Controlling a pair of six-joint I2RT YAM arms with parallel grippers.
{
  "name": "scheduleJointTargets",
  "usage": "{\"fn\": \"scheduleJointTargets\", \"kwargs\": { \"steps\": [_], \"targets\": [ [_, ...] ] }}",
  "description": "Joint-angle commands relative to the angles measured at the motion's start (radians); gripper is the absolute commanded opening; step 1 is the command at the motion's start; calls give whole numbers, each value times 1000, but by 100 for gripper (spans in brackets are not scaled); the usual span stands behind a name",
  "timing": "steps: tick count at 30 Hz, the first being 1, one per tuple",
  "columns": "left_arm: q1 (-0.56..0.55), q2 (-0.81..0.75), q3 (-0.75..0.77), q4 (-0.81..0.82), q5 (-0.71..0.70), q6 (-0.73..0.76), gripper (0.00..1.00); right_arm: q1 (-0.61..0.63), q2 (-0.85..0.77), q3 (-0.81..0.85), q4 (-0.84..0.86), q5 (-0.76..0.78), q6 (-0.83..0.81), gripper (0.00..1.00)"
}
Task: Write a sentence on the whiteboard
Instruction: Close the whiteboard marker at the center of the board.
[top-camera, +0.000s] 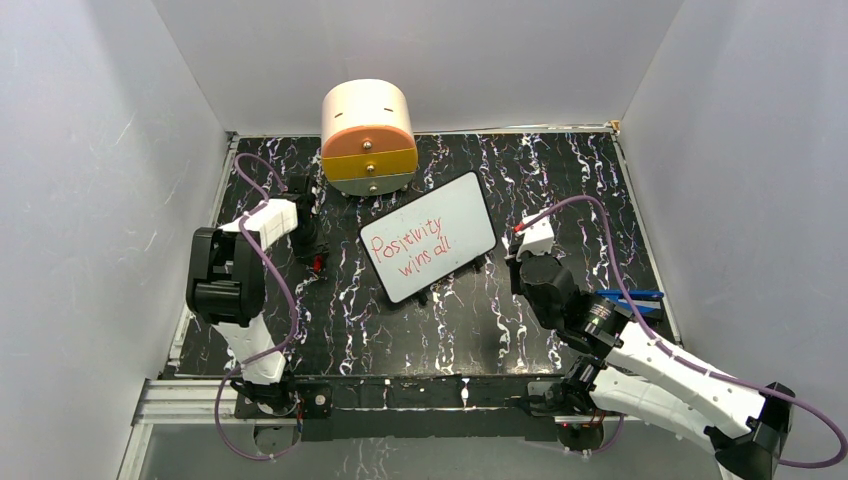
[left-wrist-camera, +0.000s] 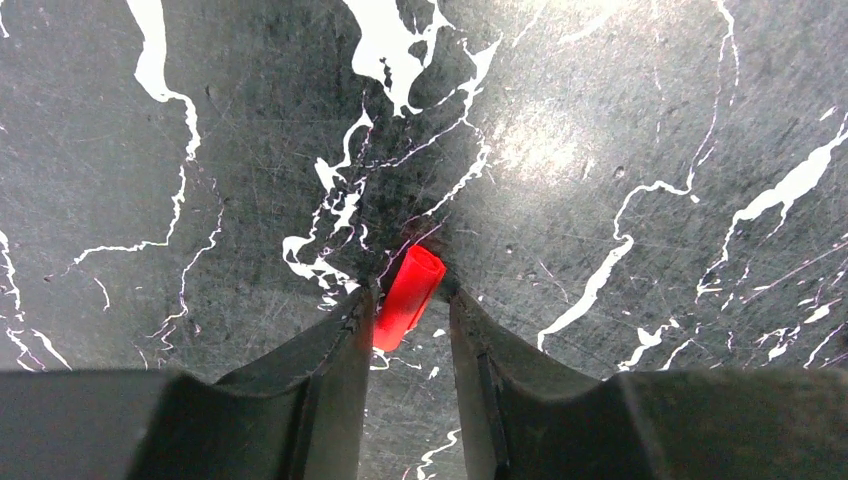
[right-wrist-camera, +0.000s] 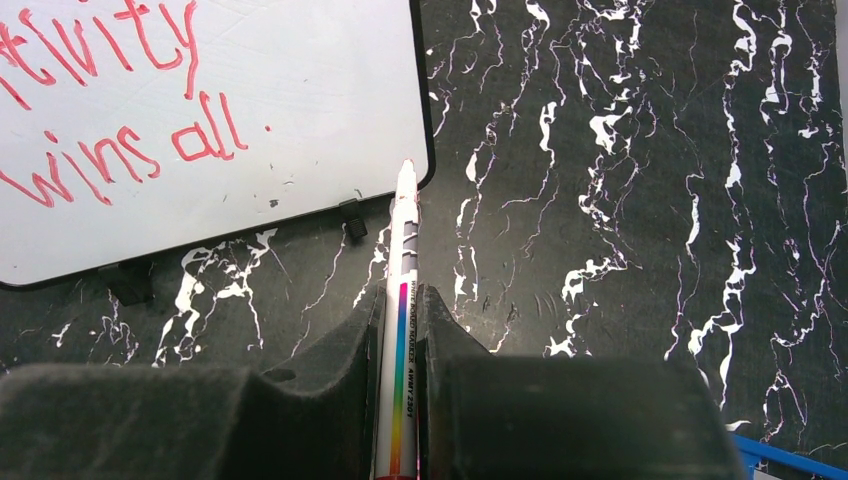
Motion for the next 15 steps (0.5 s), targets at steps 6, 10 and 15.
{"fn": "scheduleJointTargets", "kwargs": {
  "steps": [6, 10, 15],
  "targets": [
    [0, 44, 4, -5, 9, 35, 21, -4, -10, 5, 40, 3, -8, 0],
    [0, 10, -13, -17, 12, 23, 11, -3, -12, 8, 43, -9, -13, 0],
    [0, -77, -36, -6, 39, -31, 1, -4, 11, 8, 59, -72, -43, 0]
  ]
}}
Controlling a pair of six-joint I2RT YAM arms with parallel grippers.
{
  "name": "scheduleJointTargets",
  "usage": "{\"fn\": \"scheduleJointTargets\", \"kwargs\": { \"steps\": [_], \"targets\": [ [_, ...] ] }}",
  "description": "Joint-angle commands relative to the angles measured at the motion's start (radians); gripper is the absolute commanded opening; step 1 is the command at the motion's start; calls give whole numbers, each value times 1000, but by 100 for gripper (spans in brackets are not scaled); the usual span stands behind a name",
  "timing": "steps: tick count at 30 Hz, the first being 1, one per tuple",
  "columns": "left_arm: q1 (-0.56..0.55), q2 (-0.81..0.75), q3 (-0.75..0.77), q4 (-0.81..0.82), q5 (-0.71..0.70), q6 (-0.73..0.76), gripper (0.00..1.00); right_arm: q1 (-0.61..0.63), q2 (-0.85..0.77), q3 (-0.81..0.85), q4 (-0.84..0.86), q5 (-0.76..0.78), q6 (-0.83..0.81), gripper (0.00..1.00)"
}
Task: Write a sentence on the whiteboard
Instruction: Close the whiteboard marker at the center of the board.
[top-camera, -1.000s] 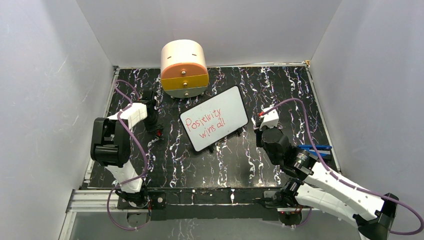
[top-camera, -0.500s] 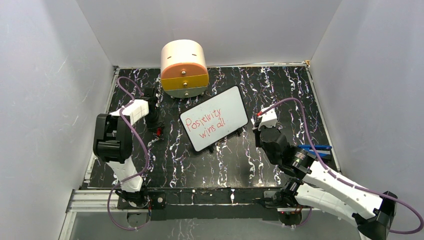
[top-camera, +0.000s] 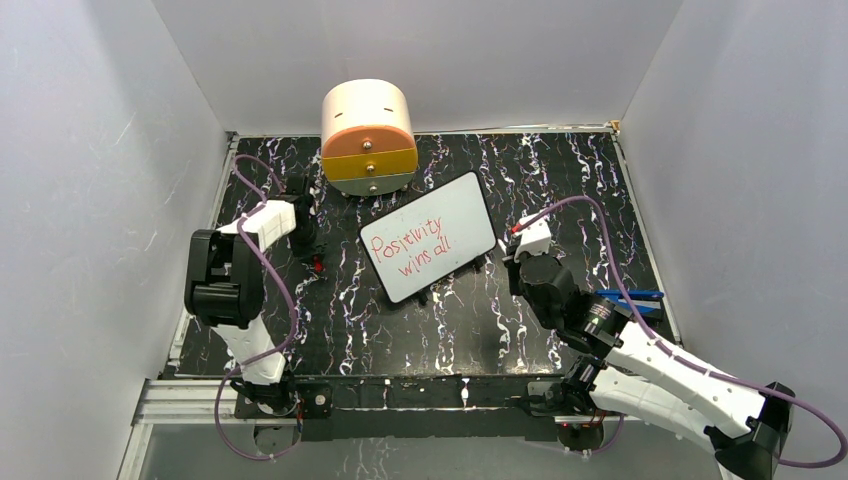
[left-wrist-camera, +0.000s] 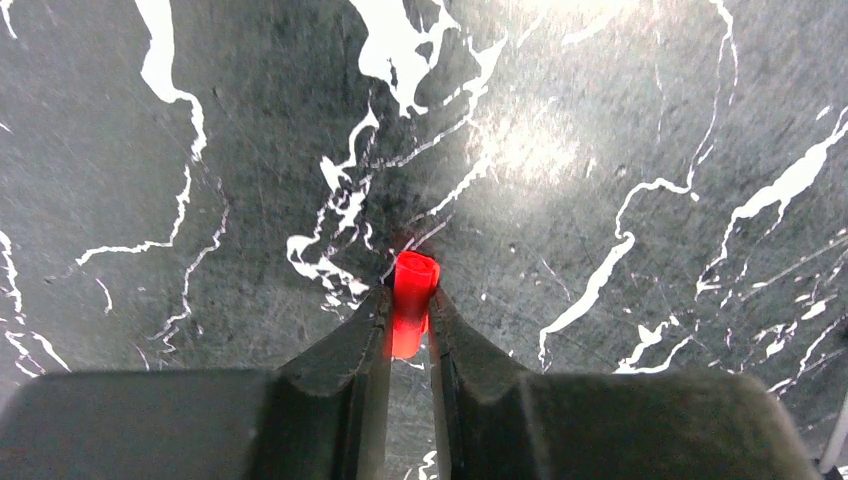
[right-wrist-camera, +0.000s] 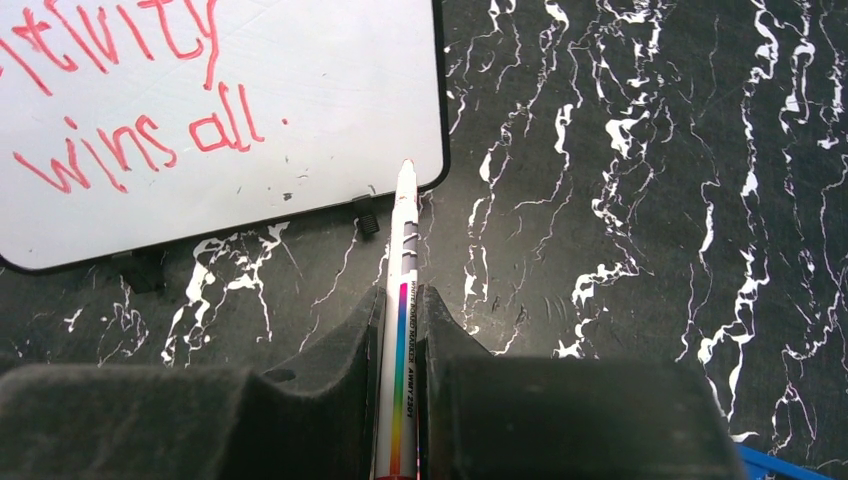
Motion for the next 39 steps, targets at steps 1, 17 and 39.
{"fn": "scheduleJointTargets", "kwargs": {
  "steps": [1, 17, 39],
  "targets": [
    [0, -97, -46, -2, 45, -60, 0, -3, 14, 10, 61, -55, -35, 0],
    [0, -579, -213, 165, 203, -304, 0, 14, 42, -12, 259, -327, -60, 0],
    [-252, -834, -306, 720, 336, -558, 0, 173, 149, -164, 1023, -450, -105, 0]
  ]
}}
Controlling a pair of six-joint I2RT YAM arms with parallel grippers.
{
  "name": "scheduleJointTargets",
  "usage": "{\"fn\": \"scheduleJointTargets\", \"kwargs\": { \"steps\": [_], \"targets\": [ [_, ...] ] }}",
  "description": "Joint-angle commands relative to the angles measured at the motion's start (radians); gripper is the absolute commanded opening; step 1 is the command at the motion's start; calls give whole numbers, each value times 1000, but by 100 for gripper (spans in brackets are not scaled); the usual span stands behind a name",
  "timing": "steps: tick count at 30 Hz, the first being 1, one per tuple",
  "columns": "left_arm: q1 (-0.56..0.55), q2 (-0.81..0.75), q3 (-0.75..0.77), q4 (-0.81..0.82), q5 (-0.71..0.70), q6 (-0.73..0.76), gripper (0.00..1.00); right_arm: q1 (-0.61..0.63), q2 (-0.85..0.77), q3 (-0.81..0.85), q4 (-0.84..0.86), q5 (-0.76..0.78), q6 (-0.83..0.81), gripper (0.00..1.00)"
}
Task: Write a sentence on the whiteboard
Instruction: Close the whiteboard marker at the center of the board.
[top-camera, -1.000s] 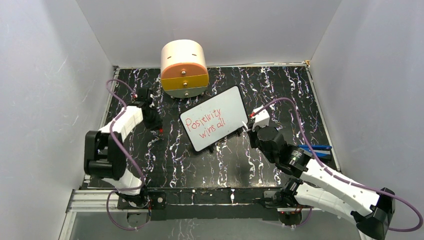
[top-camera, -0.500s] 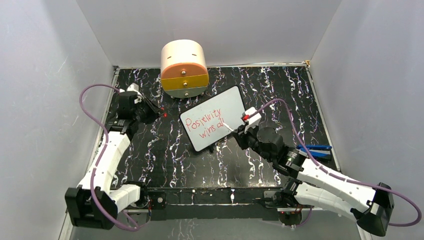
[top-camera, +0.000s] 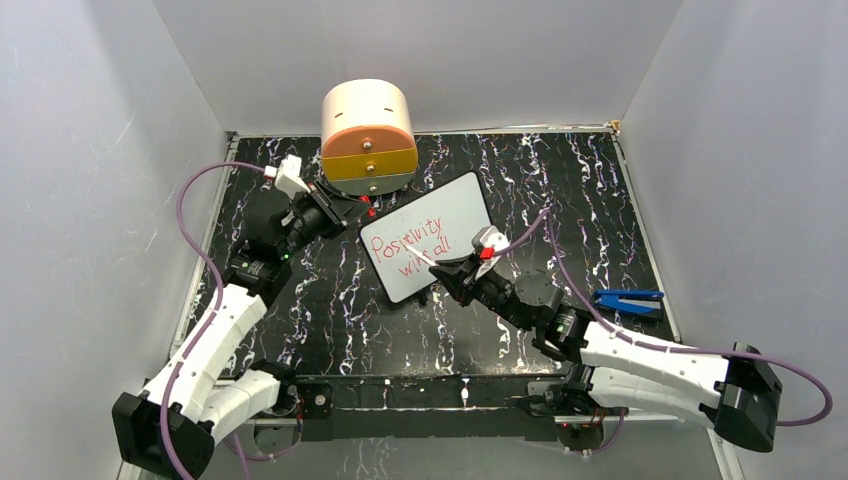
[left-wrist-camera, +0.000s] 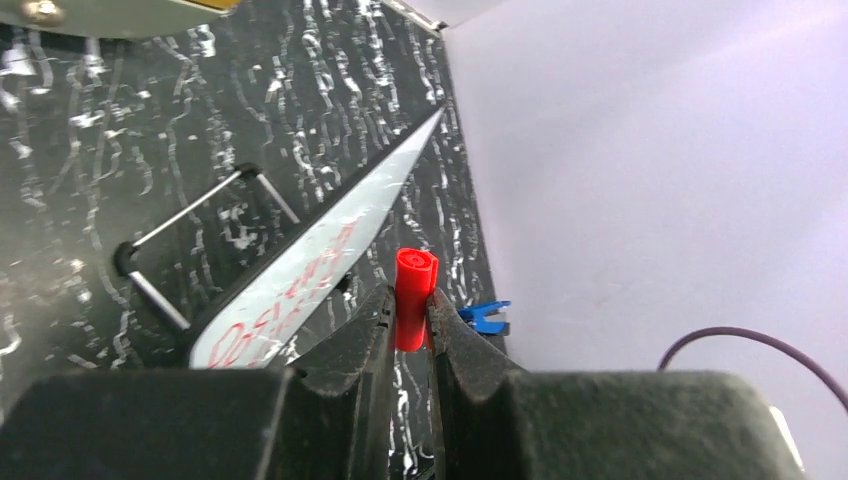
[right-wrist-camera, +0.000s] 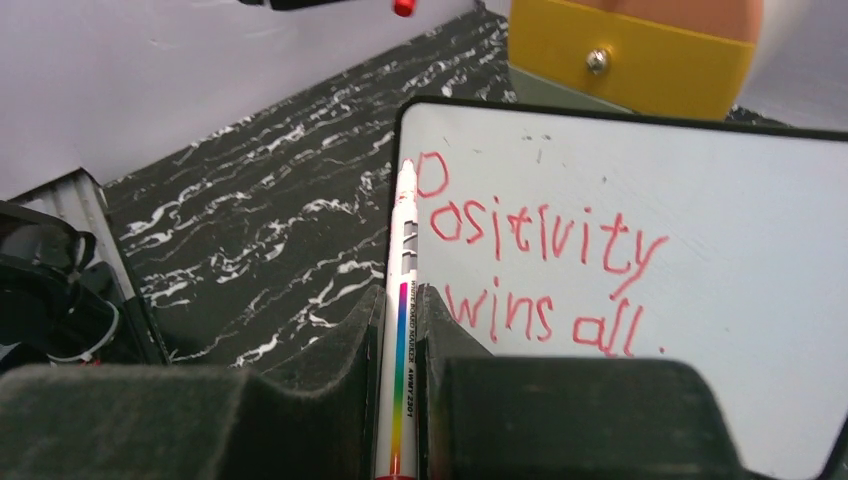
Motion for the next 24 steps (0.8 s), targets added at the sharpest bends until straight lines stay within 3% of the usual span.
{"fn": "scheduleJointTargets", "kwargs": {
  "steps": [1, 9, 24],
  "targets": [
    [-58, -6, -30, 190, -42, -69, 0, 30, 12, -23, 294, 4, -43, 0],
    [-150, 11, -85, 365, -86, -195, 0, 41, 64, -38, 467, 66, -112, 0],
    [-193, 20, -130, 420, -43, -307, 0, 41, 110, -70, 589, 128, -108, 0]
  ]
}}
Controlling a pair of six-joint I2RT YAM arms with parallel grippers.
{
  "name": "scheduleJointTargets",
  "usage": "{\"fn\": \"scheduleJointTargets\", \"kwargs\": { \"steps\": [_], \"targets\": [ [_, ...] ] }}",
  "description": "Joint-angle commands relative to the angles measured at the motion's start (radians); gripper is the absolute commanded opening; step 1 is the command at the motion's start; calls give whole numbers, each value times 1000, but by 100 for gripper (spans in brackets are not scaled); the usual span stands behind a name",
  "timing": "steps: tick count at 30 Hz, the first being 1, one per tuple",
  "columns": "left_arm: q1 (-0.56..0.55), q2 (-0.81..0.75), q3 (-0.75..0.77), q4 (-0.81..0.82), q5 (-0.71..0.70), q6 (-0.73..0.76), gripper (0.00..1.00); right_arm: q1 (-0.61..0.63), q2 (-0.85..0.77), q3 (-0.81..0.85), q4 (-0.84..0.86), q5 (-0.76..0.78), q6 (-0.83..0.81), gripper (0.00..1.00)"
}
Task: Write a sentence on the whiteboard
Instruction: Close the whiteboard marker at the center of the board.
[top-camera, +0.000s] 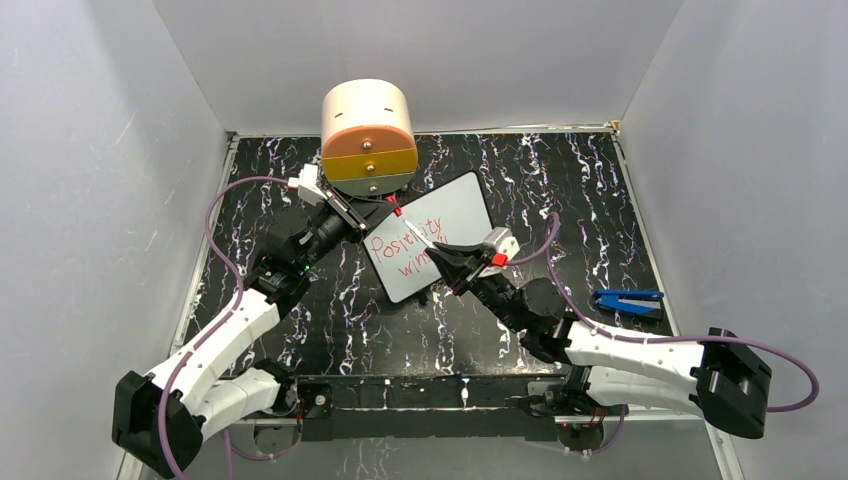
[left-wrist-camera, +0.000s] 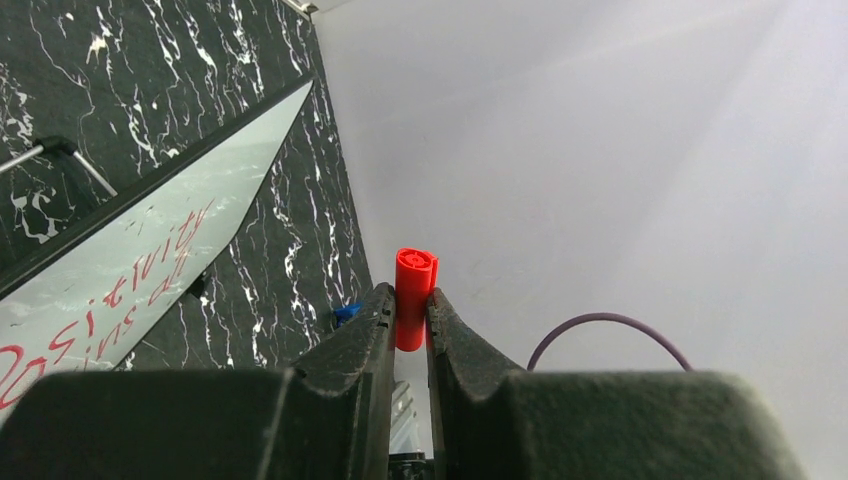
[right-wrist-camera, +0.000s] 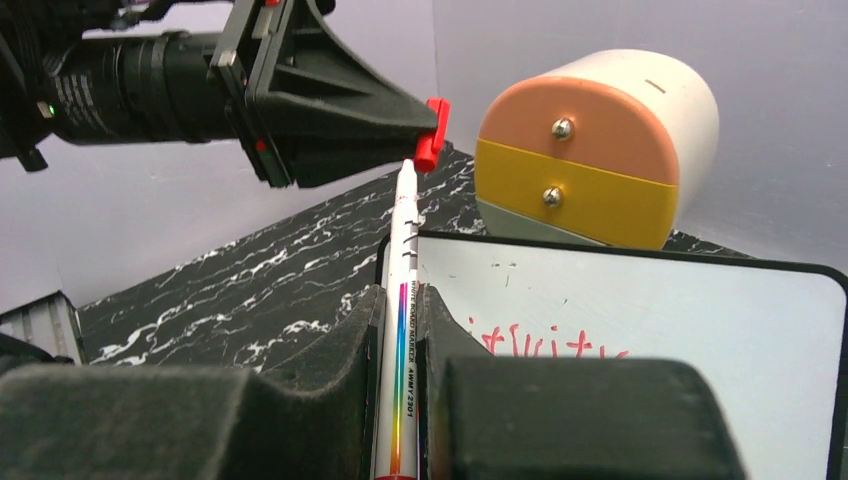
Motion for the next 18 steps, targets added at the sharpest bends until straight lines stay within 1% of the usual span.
{"fn": "scheduleJointTargets", "kwargs": {
  "steps": [1, 18],
  "targets": [
    [-8, -8, -7, 62, 27, -38, 0, 4, -2, -3, 123, 47, -8, 0],
    [-12, -12, -23, 90, 42, -69, 0, 4, 32, 11, 110, 46, -4, 0]
  ]
}}
